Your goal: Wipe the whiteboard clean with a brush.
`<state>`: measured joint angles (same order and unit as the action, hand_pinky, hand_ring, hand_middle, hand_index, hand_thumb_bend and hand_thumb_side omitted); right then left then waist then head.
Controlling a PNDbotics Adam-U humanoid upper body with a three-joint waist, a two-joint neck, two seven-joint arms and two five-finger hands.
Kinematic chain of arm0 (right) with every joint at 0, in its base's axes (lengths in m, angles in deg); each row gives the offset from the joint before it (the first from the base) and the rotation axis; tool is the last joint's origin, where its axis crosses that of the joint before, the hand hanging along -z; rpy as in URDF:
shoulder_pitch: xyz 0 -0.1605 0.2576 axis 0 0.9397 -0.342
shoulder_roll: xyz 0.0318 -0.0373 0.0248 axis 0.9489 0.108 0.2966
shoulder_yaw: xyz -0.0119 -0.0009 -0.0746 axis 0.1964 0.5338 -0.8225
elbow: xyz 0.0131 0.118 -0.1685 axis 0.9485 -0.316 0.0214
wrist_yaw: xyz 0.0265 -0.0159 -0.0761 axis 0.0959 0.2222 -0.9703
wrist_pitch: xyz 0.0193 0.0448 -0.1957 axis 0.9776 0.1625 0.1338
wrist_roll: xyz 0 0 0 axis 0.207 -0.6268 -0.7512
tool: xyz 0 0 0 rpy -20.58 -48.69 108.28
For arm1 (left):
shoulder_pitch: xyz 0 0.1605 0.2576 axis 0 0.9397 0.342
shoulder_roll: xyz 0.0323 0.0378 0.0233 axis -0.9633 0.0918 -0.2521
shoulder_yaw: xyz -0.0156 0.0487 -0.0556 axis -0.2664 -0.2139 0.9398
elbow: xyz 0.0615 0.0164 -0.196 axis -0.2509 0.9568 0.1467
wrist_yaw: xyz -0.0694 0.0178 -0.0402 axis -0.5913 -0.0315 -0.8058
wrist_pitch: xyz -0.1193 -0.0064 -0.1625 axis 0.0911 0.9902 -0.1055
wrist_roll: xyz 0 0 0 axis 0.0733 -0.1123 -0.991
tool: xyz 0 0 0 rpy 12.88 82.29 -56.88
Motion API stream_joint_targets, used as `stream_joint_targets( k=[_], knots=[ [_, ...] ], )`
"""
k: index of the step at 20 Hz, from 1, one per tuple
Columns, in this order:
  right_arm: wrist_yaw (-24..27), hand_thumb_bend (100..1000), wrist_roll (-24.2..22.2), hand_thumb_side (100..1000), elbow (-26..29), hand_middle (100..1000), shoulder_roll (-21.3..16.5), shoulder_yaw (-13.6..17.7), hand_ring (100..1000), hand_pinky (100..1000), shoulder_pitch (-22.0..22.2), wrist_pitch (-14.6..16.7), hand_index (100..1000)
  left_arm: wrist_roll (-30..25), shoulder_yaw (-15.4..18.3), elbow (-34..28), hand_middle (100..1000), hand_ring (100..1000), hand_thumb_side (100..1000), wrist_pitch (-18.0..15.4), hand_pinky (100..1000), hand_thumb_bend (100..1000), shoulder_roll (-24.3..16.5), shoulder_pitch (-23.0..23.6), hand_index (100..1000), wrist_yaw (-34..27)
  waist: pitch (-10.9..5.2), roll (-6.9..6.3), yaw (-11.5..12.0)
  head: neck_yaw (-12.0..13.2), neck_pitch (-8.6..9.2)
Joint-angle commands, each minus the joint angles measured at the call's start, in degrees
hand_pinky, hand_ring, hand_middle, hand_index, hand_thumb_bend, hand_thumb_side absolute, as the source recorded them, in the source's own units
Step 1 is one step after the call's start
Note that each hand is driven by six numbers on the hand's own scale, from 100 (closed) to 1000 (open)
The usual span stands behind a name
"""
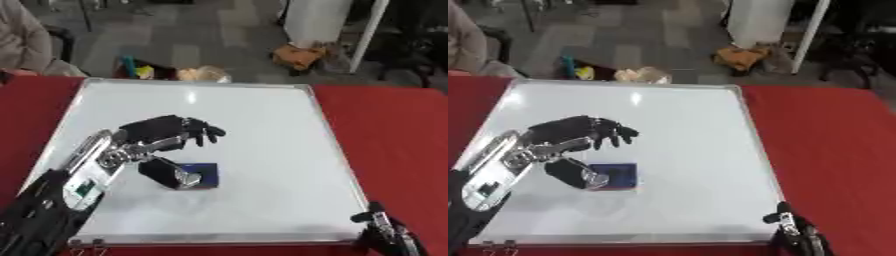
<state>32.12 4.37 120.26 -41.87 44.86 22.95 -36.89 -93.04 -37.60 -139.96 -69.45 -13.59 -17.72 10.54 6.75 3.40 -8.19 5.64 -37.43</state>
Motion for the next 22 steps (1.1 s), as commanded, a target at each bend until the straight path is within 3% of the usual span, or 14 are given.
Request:
stream_joint_targets(
  k=[1,12,22],
  knots=[
    [0.07,100,-0.12,827,0.28,100,-0.63,0.23,250,344,-0.31,0.20,543,0.47,0.04,0.21,757,693,620,0.07,488,251,-0.34,-0.71,968,1.38,-0.52,-0.21,-0.17,-0.36,0.42],
    [0.14,100,-0.16,827,0.30,100,-0.62,0.19,250,344,-0.35,0.22,543,3.56,-0.71,5.35,756,688,559,-2.35,492,347,1.01,-0.69,954,8.06,-0.53,-0.14,-0.36,-1.31,0.70],
    [0.15,100,-0.22,826,0.33,100,-0.61,0.14,249,344,-0.29,0.19,543,7.06,-0.70,8.75,753,687,507,-3.61,492,346,1.96,-0.80,950,11.25,-0.55,-0.05,-0.31,-1.74,0.76]
  ],
)
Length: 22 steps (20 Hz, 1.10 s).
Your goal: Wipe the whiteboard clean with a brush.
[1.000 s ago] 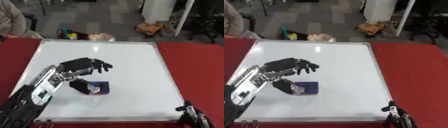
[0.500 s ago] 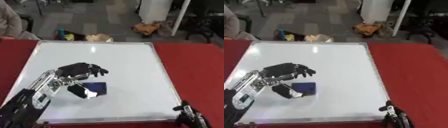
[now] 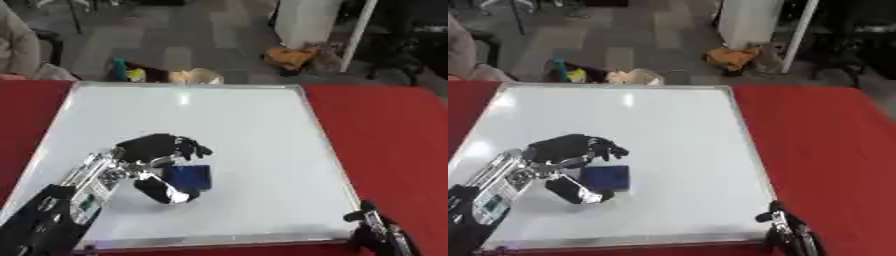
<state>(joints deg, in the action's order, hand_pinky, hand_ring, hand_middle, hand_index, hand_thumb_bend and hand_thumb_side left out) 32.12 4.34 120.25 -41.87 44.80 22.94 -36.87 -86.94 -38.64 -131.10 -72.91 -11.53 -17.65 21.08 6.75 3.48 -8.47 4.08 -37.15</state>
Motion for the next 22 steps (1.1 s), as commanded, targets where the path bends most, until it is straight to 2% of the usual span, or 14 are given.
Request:
stream_joint_targets(
  k=[1,15,22],
  knots=[
    [0.15,100,-0.20,826,0.34,100,-0.61,0.20,249,344,-0.28,0.17,543,1.33,0.38,0.11,752,687,501,-0.10,491,339,0.01,-0.87,949,0.92,-0.56,-0.11,-0.02,-0.20,0.49],
    [0.12,100,-0.30,826,0.36,100,-0.64,0.13,249,344,-0.29,0.13,543,4.29,0.28,2.75,754,704,497,0.62,522,356,0.95,-1.03,945,4.73,-0.57,-0.04,0.07,-0.49,0.65],
    [0.11,100,-0.30,826,0.40,100,-0.62,0.15,249,344,-0.30,0.13,543,4.42,0.20,3.52,753,704,499,0.43,521,337,1.11,-0.93,946,5.25,-0.48,0.02,0.09,-0.41,0.88]
  ],
)
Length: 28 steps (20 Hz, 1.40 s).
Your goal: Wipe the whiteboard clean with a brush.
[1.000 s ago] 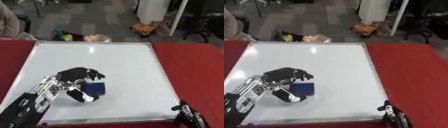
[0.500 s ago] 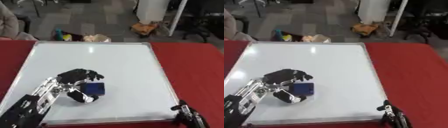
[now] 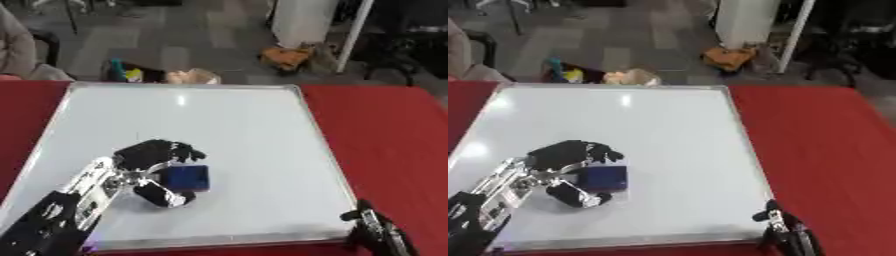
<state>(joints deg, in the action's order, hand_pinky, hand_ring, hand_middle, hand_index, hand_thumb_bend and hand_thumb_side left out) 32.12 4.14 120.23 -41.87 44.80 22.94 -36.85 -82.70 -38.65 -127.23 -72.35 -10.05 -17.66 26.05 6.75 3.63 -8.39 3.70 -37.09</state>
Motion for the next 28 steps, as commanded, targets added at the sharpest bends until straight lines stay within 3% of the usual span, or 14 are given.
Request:
stream_joint_targets(
  k=[1,28],
  knots=[
    [0.11,100,-0.09,826,0.40,100,-0.60,0.15,249,344,-0.29,0.11,543,0.13,0.20,-0.28,752,704,498,-0.16,520,334,-0.37,-0.90,947,0.32,-0.47,-0.13,0.02,-0.04,0.81],
    [0.15,100,-0.06,827,0.14,100,-0.52,0.17,249,345,-0.33,0.18,543,-0.79,-0.03,0.30,698,633,420,-0.33,477,205,-0.05,-0.46,932,-0.19,-0.53,-0.28,-0.15,-0.42,0.86]
  ],
)
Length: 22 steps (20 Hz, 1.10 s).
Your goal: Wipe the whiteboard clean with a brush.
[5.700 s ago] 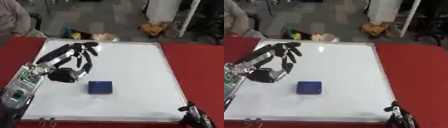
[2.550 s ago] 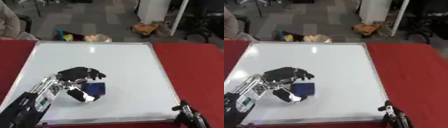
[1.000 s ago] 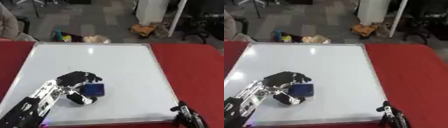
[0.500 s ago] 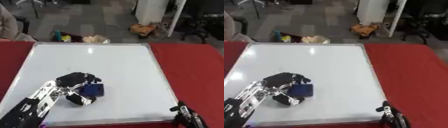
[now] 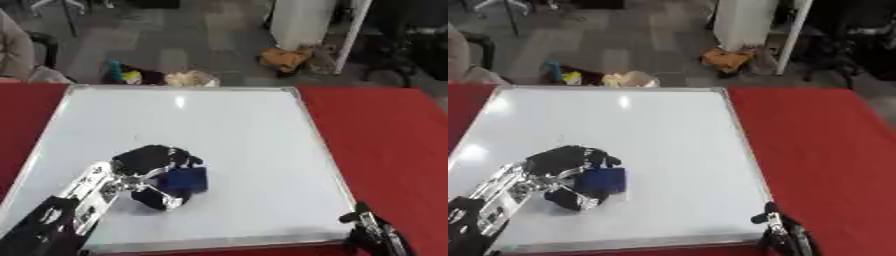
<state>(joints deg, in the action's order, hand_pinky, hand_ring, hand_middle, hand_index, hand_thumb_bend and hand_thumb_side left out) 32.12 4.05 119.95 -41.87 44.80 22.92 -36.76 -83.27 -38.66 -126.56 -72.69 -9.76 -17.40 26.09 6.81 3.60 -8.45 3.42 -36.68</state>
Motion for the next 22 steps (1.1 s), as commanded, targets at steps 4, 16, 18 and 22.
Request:
stream_joint_targets(
  k=[4,16,18,22],
  knots=[
    [0.14,100,0.04,828,0.41,100,-0.50,0.17,248,345,-0.31,0.09,543,-0.24,-0.08,-0.40,689,634,417,0.08,477,189,-0.27,-0.76,918,-0.32,-0.56,-0.23,-0.08,-0.21,0.41],
    [0.13,100,0.00,828,0.35,100,-0.51,0.15,248,345,-0.30,0.07,543,-0.35,-0.22,-0.33,677,633,412,0.14,477,165,-0.17,-0.85,864,-0.25,-0.57,-0.25,-0.11,-0.31,0.38],
    [0.12,100,0.00,828,0.35,100,-0.53,0.15,248,345,-0.29,0.07,543,-0.36,-0.21,-0.41,676,633,412,0.14,477,166,-0.29,-1.00,864,-0.33,-0.59,-0.27,-0.09,-0.32,0.38],
    [0.12,100,0.00,828,0.35,100,-0.58,0.16,248,345,-0.25,0.07,543,-0.14,0.23,-0.97,676,634,391,0.50,477,173,-0.98,-1.55,865,-0.85,-0.64,-0.31,-0.05,-0.42,0.38]
  ],
)
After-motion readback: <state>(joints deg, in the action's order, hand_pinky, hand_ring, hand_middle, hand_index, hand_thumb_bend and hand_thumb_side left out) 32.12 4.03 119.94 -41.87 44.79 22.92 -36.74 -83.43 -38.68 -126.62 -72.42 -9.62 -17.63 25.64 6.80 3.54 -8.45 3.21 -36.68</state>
